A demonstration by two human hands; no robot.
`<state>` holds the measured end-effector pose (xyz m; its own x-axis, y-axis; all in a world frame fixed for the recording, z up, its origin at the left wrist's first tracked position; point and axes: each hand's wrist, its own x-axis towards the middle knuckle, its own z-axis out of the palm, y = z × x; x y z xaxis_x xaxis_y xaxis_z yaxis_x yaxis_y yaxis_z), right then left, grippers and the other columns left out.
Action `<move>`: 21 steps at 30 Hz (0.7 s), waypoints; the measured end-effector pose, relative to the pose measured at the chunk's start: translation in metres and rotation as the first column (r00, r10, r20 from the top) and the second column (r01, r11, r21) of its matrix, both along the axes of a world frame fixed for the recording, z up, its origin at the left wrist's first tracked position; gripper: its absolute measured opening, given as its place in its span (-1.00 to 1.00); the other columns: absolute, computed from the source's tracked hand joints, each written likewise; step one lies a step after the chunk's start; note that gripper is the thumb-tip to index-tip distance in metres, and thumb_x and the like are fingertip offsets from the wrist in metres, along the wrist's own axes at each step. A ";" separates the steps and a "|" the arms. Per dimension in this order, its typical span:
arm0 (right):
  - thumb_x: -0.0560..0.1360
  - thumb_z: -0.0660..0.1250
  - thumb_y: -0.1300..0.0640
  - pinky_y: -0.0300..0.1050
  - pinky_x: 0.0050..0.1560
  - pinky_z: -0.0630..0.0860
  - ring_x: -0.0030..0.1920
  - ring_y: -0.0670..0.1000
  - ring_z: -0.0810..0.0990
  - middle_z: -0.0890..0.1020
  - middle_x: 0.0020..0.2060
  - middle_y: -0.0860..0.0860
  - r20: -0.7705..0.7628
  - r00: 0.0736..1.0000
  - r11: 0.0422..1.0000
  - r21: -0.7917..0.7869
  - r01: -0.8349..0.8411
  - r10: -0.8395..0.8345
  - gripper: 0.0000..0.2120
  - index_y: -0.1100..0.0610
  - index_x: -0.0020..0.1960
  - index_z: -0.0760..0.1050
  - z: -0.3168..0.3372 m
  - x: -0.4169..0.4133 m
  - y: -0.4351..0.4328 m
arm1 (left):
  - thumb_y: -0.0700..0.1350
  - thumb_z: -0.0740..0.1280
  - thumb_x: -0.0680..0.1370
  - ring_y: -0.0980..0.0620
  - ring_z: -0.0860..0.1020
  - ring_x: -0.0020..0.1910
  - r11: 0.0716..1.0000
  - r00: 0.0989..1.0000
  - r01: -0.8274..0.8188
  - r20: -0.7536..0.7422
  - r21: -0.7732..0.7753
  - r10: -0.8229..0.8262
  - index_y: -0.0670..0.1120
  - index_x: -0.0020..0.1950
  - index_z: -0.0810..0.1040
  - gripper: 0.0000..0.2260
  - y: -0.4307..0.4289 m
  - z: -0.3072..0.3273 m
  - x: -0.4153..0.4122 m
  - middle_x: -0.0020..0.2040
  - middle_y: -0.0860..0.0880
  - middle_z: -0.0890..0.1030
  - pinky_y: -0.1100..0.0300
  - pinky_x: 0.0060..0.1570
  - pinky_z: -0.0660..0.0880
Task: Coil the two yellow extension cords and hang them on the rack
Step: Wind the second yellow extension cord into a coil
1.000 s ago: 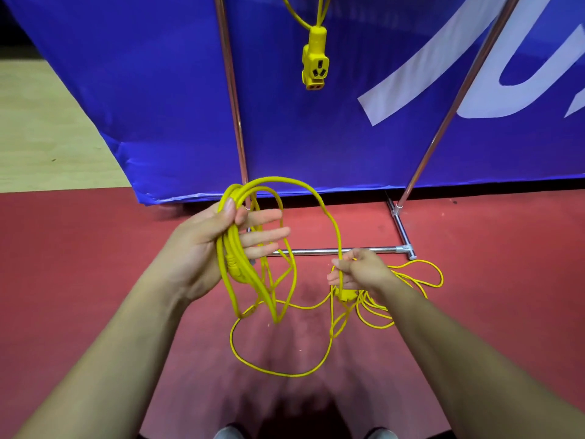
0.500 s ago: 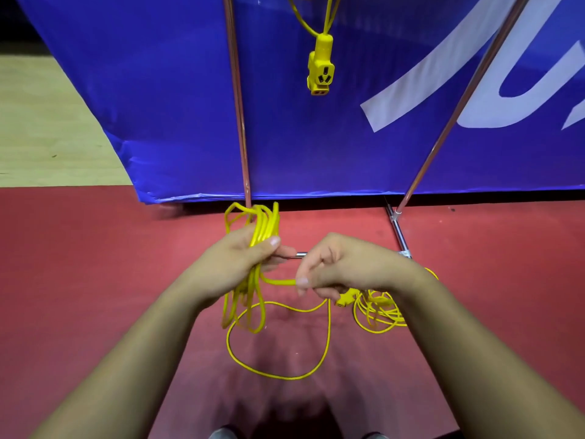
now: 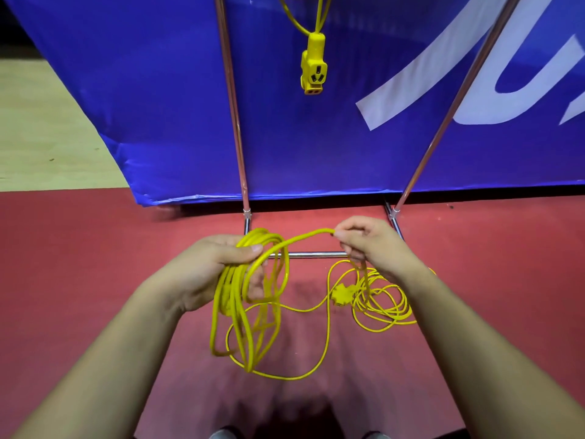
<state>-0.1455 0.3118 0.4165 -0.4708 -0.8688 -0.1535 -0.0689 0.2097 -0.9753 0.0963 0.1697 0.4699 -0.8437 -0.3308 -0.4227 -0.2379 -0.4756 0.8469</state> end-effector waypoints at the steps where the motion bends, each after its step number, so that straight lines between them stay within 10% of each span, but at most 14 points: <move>1: 0.52 0.36 0.27 -0.13 -0.40 0.18 -0.52 -0.06 0.27 0.46 -0.47 0.06 -0.004 1.000 0.999 -0.031 0.027 -0.027 -0.90 0.13 -0.14 0.59 0.005 0.002 -0.002 | -0.20 0.29 0.46 -0.19 0.59 -0.44 1.000 0.999 0.029 0.026 0.004 -0.029 -0.26 -0.16 0.53 -0.88 0.002 -0.001 0.000 -0.37 -0.30 0.57 0.08 -0.40 0.56; 10: 0.48 0.43 0.21 -0.38 -0.40 0.25 -0.48 -0.22 0.37 0.47 -0.55 -0.18 -0.401 0.864 0.947 0.023 -0.321 0.303 -0.90 0.22 -0.18 0.66 0.056 0.069 -0.023 | -0.14 0.30 0.46 -0.18 0.60 -0.42 0.999 0.999 0.035 0.016 0.006 -0.035 -0.28 -0.09 0.53 -0.80 0.010 -0.005 -0.007 -0.33 -0.27 0.60 0.08 -0.39 0.57; 21: 0.56 0.36 0.12 -0.31 -0.27 0.31 -0.35 -0.16 0.39 0.49 -0.38 -0.13 -0.240 0.849 0.866 0.307 -0.395 0.472 -0.84 0.20 -0.13 0.56 0.005 0.025 -0.005 | -0.16 0.22 0.54 0.07 0.27 -0.58 0.989 0.984 -0.133 -0.111 0.063 0.139 -0.12 -0.21 0.39 -0.87 0.001 -0.009 -0.006 -0.47 0.01 0.27 0.22 -0.50 0.28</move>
<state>-0.1205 0.3070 0.4213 -0.1107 -0.9490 -0.2953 -0.4848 0.3109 -0.8175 0.0899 0.1702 0.4610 -0.8364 -0.4246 -0.3465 -0.0703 -0.5439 0.8362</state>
